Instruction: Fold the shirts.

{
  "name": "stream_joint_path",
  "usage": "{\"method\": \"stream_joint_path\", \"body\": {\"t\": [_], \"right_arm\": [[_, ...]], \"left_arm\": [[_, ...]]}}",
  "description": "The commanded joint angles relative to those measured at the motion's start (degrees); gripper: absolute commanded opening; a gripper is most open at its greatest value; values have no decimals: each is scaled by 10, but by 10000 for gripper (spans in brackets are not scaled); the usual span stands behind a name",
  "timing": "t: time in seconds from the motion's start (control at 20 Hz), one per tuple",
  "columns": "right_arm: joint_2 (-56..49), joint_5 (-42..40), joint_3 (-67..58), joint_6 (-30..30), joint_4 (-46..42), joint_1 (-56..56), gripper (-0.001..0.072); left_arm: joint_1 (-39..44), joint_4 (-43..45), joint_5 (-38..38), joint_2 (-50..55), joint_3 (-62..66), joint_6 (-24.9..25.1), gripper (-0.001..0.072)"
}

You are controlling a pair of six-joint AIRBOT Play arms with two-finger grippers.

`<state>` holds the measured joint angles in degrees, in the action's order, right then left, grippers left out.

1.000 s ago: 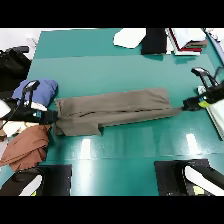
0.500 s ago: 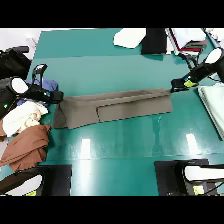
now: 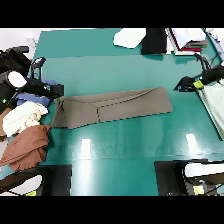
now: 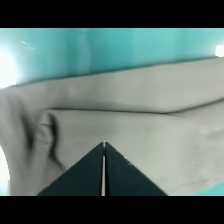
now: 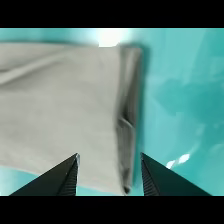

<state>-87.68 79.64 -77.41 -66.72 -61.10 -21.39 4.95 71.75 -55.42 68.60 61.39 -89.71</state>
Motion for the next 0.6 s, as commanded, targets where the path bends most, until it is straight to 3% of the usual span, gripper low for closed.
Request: {"method": "stream_joint_path", "body": {"t": [0.0,0.2,0.4,0.45,0.5,0.55], "right_arm": [[-25,10,70,50,83,-65,458],[-85,15,114,93,167,-59,457],[-128,4,82,98,179,-2,439],[-132,-3,73,98,179,12,387],[-134,-8,64,98,178,27,280],[-131,-12,59,98,178,39,127]], "left_arm": [[23,-41,0,0,3,7,30],[105,-50,40,16,3,-5,29],[182,-63,82,53,6,-20,29],[198,-70,90,70,14,-20,28],[211,-77,96,87,26,-20,28],[225,-80,98,112,47,-20,28]]}}
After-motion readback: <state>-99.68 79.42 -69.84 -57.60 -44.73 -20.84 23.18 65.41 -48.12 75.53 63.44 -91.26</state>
